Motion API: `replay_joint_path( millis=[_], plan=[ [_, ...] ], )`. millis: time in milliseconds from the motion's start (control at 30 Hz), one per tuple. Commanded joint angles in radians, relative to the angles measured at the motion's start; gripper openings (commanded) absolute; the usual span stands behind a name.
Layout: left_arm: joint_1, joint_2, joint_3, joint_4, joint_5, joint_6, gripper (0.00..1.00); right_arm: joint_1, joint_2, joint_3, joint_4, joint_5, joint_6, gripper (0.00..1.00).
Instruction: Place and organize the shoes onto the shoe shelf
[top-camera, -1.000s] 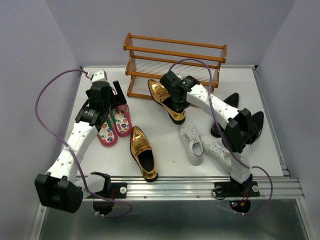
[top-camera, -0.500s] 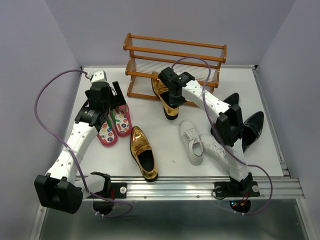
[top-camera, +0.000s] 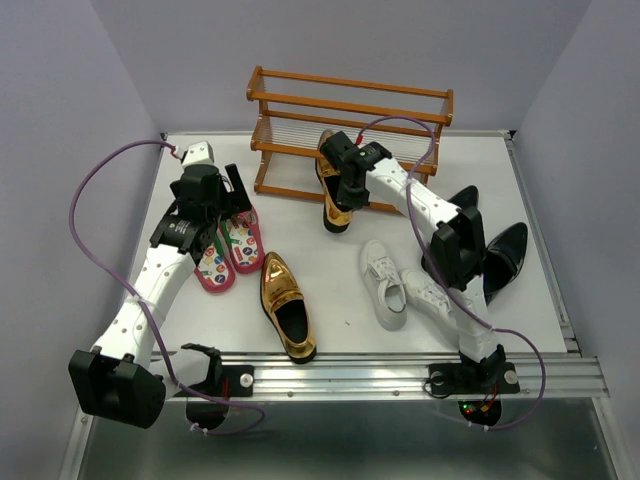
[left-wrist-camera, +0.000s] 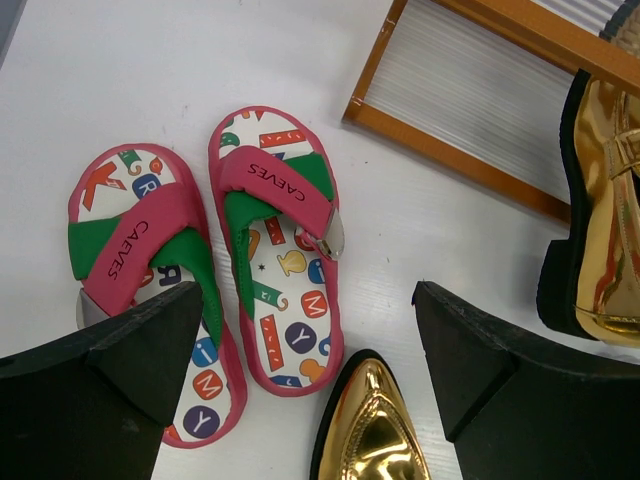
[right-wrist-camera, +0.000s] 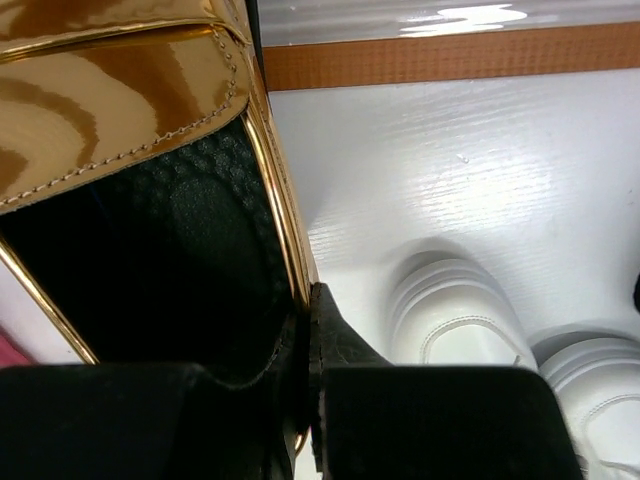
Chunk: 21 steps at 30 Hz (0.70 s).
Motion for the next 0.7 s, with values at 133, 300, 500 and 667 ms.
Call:
replay_joint_path(
  millis=[133, 300, 500, 667],
  plan=[
    [-0.003, -0.028, -0.011, 0.018, -0.015, 0.013, 0.99, 0.005, 0.005, 0.080, 0.107, 0.059, 0.174, 0.01],
    [-0.003, -0.031, -0.016, 0.016, -0.018, 0.013, 0.99, 0.005, 0.033, 0.111, 0.114, 0.067, 0.185, 0.01],
    [-0.005, -0.033, -0.016, 0.013, -0.024, 0.021, 0.99, 0.005, 0.070, 0.148, 0.117, 0.102, 0.194, 0.01],
    [-0.003, -0.036, -0.021, 0.012, -0.029, 0.026, 0.99, 0.005, 0.093, 0.151, 0.125, 0.138, 0.203, 0.01]
  ],
)
